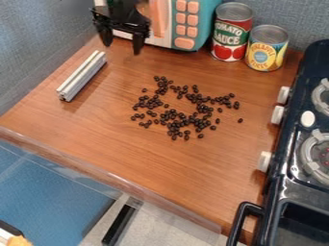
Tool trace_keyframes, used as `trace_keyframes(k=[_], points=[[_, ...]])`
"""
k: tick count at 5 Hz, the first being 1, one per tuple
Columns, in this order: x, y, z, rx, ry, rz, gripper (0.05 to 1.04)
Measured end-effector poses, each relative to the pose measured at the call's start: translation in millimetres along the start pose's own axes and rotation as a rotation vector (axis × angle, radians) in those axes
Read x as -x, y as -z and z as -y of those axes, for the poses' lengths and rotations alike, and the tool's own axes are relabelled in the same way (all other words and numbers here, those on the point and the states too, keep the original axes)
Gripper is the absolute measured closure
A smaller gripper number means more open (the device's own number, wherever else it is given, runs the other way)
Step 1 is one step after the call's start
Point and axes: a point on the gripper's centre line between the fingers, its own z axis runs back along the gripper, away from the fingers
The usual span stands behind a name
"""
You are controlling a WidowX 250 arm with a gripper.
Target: Sweep into pile
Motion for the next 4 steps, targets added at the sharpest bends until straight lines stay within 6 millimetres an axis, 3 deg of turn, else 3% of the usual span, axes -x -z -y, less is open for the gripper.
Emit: trace_keyframes(k=[2, 3, 4], points=[[32.3, -4.3, -14.0, 0.061, 0.011, -0.156, 0.082], [42.2, -24.2, -28.6, 0.082, 0.021, -0.116, 0.082], [50.9, -19.6, -34.4, 0.095, 0.047, -0.101, 0.082]])
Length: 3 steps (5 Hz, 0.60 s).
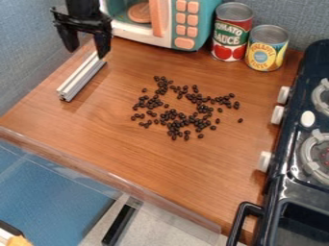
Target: Sweep into pile
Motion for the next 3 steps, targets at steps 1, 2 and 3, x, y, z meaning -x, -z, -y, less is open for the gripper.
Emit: trace_keyframes(k=[1, 2, 3], points=[[3.1, 7.6, -5.3, -0.018, 0.032, 0.014, 0.082], [2.2, 12.3, -10.0, -0.048, 0.053, 0.039, 0.082], [-1.9, 11.9, -13.6, -0.071, 0.053, 0.064, 0.082]])
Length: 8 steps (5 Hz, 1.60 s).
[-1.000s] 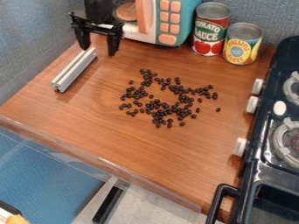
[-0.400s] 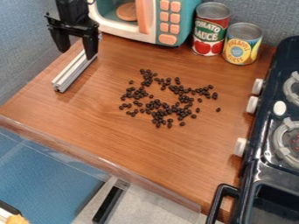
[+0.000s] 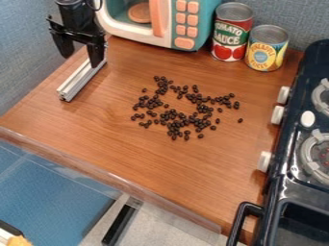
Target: Sweep into pile
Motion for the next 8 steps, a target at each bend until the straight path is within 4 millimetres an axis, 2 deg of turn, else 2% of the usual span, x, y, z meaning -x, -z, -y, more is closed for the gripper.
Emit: trace_keyframes(k=[3, 4, 5, 6, 7, 8], points=[[6.4, 21.5, -0.3, -0.004, 0.003, -0.046, 0.082], [4.3, 21.3, -3.0, -0.020, 0.001, -0.034, 0.082], [8.2, 36.5, -3.7, -0.028, -0.005, -0.060, 0.082], [10.1, 38.1, -6.9, -0.049, -0.024, -0.071, 0.100], [12.8, 44.4, -7.9, -0.053, -0.035, -0.088, 0.203], [13.6, 45.4, -3.9, -0.027, -0.035, -0.088, 0.515]])
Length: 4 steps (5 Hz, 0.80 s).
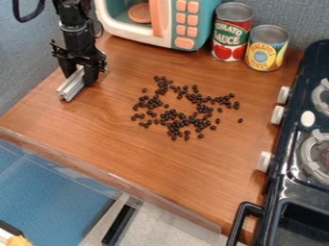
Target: Sweep into pile
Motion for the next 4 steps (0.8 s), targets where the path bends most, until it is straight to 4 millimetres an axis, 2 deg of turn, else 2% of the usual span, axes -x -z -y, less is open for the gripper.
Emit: trace_keyframes(k=[1, 2, 3, 4], points=[[7.9, -0.9, 4.3, 0.056, -0.030, -0.044, 0.693], [13.3, -13.6, 11.4, 0.102, -0.100, -0.086, 0.693], [7.9, -50.9, 16.8, 0.117, -0.226, -0.063, 0.693], [0.7, -76.6, 40.1, 0.126, -0.286, -0.039, 0.693]])
